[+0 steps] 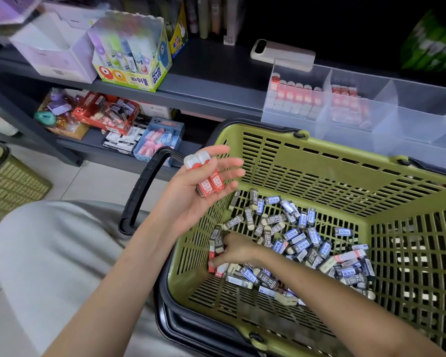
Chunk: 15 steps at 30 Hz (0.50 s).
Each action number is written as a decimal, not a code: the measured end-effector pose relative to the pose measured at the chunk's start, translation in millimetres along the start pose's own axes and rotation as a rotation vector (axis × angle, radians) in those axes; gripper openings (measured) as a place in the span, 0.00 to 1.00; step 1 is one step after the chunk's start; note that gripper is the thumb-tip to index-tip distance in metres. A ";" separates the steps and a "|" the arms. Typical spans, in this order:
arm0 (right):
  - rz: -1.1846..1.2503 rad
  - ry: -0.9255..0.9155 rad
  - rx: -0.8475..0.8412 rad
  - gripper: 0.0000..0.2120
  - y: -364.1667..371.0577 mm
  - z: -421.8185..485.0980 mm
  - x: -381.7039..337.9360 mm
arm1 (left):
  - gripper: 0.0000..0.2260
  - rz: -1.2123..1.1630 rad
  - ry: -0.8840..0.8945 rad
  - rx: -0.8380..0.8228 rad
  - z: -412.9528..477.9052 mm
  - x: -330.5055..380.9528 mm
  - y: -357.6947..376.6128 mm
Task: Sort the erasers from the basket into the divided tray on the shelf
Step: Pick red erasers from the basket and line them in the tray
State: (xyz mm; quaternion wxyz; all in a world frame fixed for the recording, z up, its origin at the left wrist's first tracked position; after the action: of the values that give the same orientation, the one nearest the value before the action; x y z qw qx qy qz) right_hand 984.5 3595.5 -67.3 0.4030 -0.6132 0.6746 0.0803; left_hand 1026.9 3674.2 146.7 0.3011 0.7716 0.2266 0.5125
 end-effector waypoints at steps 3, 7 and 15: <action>0.045 -0.007 0.025 0.16 1.8 -0.5 1.7 | 0.13 -0.003 -0.001 -0.005 0.0 -0.3 1.0; 0.037 -0.082 0.103 0.15 0.3 -4.9 -0.2 | 0.12 0.002 -0.003 -0.003 0.2 -0.6 1.0; 0.219 -0.224 0.276 0.13 -33.1 -34.4 -4.3 | 0.10 0.069 -0.013 0.072 2.1 -4.1 -5.4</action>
State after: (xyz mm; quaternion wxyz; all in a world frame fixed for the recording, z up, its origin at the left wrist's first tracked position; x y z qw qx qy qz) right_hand 998.5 3570.3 -29.0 0.5448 -0.4623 0.6927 0.0982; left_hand 1027.1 3674.9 139.6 0.2567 0.7926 0.2165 0.5090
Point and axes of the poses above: each hand's wrist, its own z-axis towards the middle knuckle, its own y-axis out of the palm, x = y × z, the point moved 9 cm from there along z, towards the middle knuckle, and after that the axes turned 8 degrees about -y, right-handed, at the moved point
